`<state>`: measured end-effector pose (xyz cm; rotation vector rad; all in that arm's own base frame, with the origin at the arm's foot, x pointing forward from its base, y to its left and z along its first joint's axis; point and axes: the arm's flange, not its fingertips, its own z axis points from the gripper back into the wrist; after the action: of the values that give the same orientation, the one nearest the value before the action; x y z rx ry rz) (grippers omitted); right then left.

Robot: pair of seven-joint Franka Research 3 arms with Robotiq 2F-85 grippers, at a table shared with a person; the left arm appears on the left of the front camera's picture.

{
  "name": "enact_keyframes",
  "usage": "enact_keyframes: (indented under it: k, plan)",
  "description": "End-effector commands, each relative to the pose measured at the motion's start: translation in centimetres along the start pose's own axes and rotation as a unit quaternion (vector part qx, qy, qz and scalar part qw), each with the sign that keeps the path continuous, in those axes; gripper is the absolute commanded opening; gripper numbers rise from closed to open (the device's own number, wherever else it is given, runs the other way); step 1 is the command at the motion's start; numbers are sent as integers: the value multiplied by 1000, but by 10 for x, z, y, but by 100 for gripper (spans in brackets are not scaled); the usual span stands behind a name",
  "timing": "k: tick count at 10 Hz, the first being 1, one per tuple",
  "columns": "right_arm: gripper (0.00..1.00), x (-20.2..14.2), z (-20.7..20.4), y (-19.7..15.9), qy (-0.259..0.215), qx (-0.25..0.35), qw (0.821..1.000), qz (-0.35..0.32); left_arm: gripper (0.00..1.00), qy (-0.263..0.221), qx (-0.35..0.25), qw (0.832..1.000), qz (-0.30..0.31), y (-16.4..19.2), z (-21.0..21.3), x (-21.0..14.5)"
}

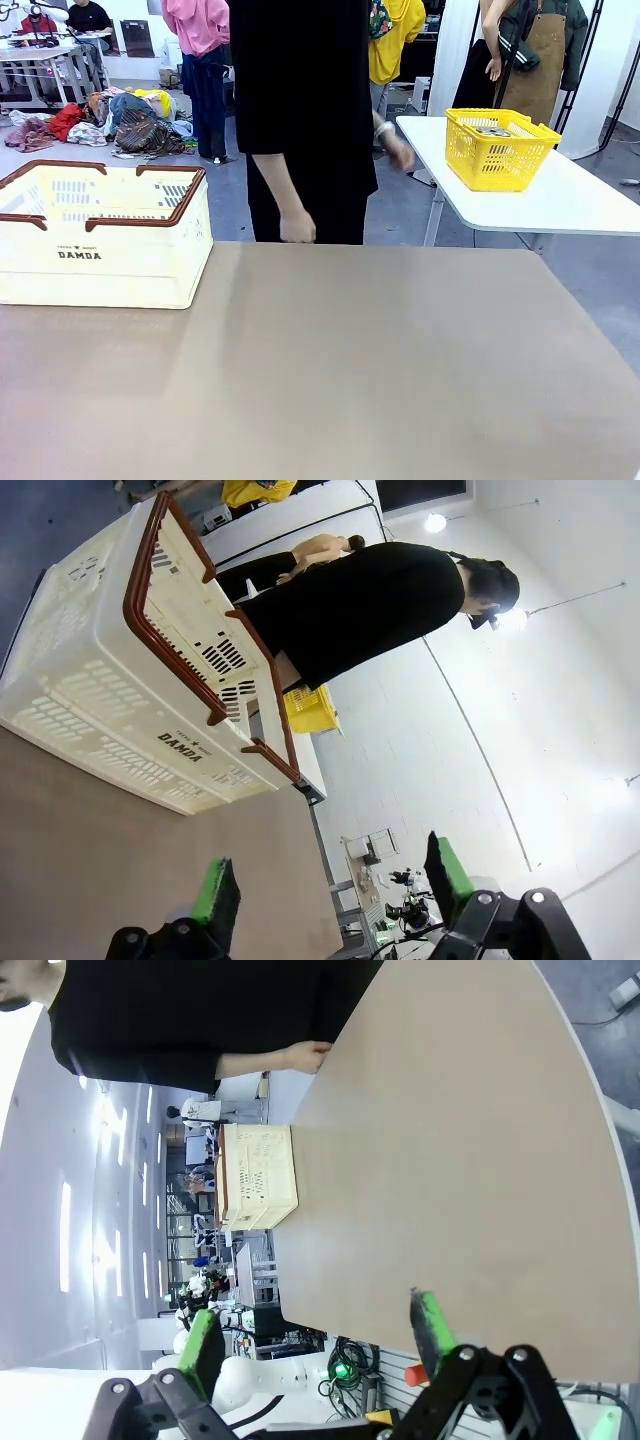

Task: Place the drinks into the Shopping basket.
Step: Pick up one drink and place it into the Shopping basket.

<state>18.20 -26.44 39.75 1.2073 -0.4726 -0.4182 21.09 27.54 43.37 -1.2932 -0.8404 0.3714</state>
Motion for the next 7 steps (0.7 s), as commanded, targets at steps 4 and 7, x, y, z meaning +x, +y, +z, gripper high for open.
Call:
enact_keyframes:
  k: [4,7]
  plan:
    - [100,4,1,1,-7,12,1000,15,100,-4,-11,1000,-13,1,1,1]
    - [100,4,1,1,-7,12,1000,15,100,-4,-11,1000,-13,1,1,1]
